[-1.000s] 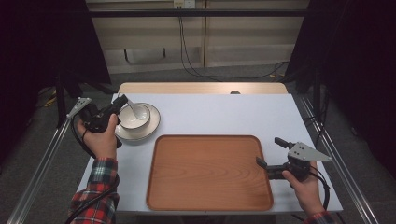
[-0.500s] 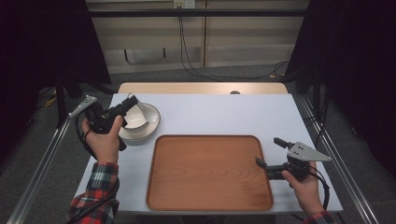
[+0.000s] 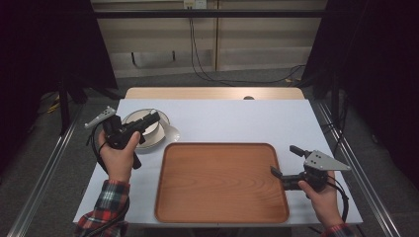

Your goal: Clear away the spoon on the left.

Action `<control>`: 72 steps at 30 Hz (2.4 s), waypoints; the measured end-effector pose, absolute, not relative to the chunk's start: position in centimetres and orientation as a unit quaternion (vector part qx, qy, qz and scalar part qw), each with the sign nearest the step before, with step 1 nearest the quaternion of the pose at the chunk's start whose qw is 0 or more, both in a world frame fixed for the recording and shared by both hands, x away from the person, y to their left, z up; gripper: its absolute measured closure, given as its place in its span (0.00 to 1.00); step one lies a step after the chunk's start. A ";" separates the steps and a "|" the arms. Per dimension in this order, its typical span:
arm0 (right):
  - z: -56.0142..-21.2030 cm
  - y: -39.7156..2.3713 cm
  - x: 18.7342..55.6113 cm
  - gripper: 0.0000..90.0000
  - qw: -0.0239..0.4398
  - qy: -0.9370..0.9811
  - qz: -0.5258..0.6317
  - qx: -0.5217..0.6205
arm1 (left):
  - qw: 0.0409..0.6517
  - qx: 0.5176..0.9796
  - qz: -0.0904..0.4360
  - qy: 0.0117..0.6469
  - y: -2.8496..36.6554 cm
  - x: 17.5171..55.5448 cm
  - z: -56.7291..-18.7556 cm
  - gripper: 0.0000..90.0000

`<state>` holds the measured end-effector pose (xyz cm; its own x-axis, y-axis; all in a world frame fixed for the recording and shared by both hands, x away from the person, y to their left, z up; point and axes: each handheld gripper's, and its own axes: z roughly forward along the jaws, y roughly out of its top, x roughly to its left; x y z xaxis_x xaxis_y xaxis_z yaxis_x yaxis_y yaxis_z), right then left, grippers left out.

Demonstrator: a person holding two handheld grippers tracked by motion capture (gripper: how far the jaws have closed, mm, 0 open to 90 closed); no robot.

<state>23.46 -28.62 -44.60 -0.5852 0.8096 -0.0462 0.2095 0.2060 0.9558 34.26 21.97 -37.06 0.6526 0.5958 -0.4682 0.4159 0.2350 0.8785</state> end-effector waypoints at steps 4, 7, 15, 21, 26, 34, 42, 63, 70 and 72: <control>-44.6 -28.6 23.5 0.02 0.289 0.722 0.521 0.353 | 0.668 0.622 0.056 0.405 21.4 33.7 -37.2 0.95; -44.6 -28.6 23.5 0.02 0.287 0.722 0.521 0.354 | 0.662 0.634 0.047 0.396 21.0 33.3 -37.5 0.95; -44.6 -28.6 23.5 0.02 0.287 0.722 0.521 0.353 | 0.650 0.653 0.022 0.388 19.9 32.6 -38.5 0.95; -44.6 -28.6 23.5 0.02 0.287 0.724 0.521 0.350 | 0.639 0.667 0.007 0.383 19.0 32.1 -39.5 0.95; -44.6 -28.6 23.4 0.02 0.286 0.723 0.522 0.351 | 0.629 0.677 -0.005 0.381 18.6 31.8 -40.4 0.95; -44.6 -28.6 23.5 0.02 0.287 0.723 0.522 0.351 | 0.617 0.691 -0.025 0.375 17.8 31.4 -41.2 0.95; -44.5 -28.6 23.4 0.02 0.287 0.723 0.521 0.351 | 0.599 0.707 -0.039 0.374 17.1 31.1 -42.2 0.95; -44.5 -28.5 23.4 0.02 0.287 0.723 0.523 0.348 | 0.590 0.712 -0.060 0.376 16.9 30.8 -43.1 0.95; -44.5 -28.5 23.4 0.02 0.285 0.723 0.525 0.348 | 0.593 0.710 -0.073 0.372 16.6 30.8 -43.4 0.95; -44.5 -28.5 23.4 0.02 0.285 0.723 0.525 0.348 | 0.591 0.712 -0.078 0.370 16.4 30.8 -43.6 0.95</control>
